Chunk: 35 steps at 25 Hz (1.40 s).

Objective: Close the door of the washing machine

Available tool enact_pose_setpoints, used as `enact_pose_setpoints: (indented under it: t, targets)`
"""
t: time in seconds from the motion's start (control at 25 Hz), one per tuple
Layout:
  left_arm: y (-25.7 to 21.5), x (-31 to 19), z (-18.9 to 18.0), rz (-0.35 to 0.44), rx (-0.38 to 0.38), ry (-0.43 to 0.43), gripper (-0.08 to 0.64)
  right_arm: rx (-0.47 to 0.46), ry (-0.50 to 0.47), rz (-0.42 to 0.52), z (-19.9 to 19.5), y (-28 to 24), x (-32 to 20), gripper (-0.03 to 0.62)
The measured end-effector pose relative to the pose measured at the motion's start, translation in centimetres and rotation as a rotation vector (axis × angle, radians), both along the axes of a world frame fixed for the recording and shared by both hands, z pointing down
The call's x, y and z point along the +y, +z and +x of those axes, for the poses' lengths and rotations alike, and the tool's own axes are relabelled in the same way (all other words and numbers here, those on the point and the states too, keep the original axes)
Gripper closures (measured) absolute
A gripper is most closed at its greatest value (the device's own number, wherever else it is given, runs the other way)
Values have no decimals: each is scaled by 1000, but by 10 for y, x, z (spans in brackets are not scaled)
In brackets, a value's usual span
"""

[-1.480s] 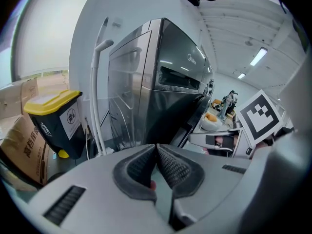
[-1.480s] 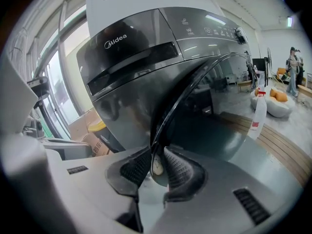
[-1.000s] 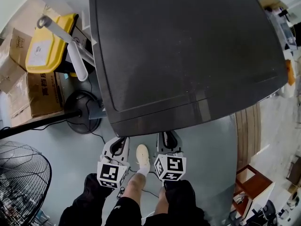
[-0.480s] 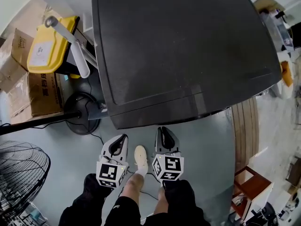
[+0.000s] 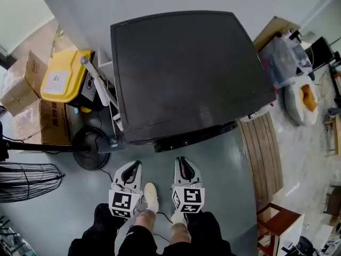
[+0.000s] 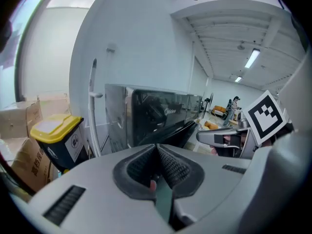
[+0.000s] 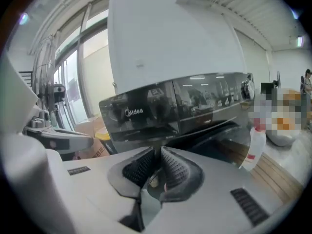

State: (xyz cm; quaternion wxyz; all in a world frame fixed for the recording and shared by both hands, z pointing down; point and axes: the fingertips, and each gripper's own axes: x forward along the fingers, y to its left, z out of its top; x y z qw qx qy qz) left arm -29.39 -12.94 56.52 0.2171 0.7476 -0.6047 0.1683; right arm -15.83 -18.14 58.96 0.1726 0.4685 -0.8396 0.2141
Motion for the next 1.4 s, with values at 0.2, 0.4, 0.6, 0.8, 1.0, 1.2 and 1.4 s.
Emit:
enact_pose_setpoints:
  t: [0.2,0.4,0.6,0.8,1.0,1.2,1.4]
  targets:
    - [-75,2,33,96,-10,1,531,-11,-21,101,35,-83,4,533]
    - [-142,17,68,174,-20,3,531,-22,-48,170,70,-154,25,534]
    - [-211,47,102,247,-39,8,531,-28,-72,243,106,-222,58,534]
    - [-275,84,135,320,-56,3,531,-41,-81,322,142,-289,95,535]
    - [-328,119,165,383,-61,-9,531,-59,-90,387,177,-343,132,535]
    - [-360,162,190,410,-87,-5,531,-77,-119,427,200,-373,176,536]
    - [-367,196,210,415,-93,-20,531,-64,-134,482,222,-386,210,563]
